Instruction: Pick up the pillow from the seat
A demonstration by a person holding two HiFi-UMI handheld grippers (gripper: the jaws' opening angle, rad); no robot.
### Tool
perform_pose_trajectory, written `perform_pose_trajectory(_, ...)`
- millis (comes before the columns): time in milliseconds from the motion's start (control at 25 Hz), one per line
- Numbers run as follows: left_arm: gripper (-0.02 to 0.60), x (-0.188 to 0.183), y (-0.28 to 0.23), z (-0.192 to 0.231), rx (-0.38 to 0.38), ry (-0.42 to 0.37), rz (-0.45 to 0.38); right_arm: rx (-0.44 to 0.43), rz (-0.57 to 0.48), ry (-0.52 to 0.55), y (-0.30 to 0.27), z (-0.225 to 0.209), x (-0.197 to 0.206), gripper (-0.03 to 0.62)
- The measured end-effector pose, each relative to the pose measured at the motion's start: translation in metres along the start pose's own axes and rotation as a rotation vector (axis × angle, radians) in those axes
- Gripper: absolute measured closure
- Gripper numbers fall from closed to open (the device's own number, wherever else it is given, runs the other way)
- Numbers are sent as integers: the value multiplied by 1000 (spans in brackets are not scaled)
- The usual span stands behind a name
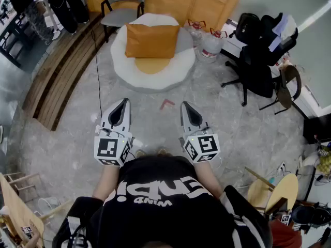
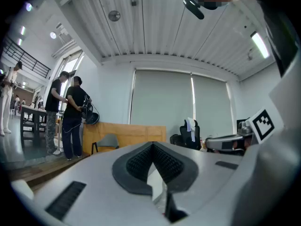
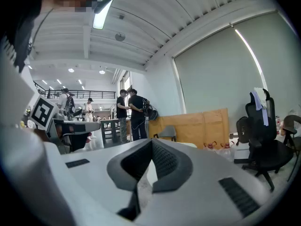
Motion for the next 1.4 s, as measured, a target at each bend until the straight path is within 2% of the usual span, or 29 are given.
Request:
perform_pose_trajectory(880,572,1,-1,-10,-6,6,9,-18,11,-10,4,-7,3,572)
perform_pose_trajectory(1080,572,-3,0,-9,-6,9,18,-69,3,-20,2,-7,-2,572)
perform_pose_trajectory(1240,572,-6,-3,-14,-10,8,20,-88,-9,14,4,-26,-12,572)
perform_pose_trajectory(1400,572,-2,-13,-29,-22,1,20,-69,-15,27,11,-66,-17,572)
Point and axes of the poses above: the fingertips, and each gripper's own axes: y backward along the fingers, z to its left, x out of its underside, the point moved 10 cm from there along y, backward along the fingers, and after that the axes turned 6 degrees about -z, right-handed, at the moved point
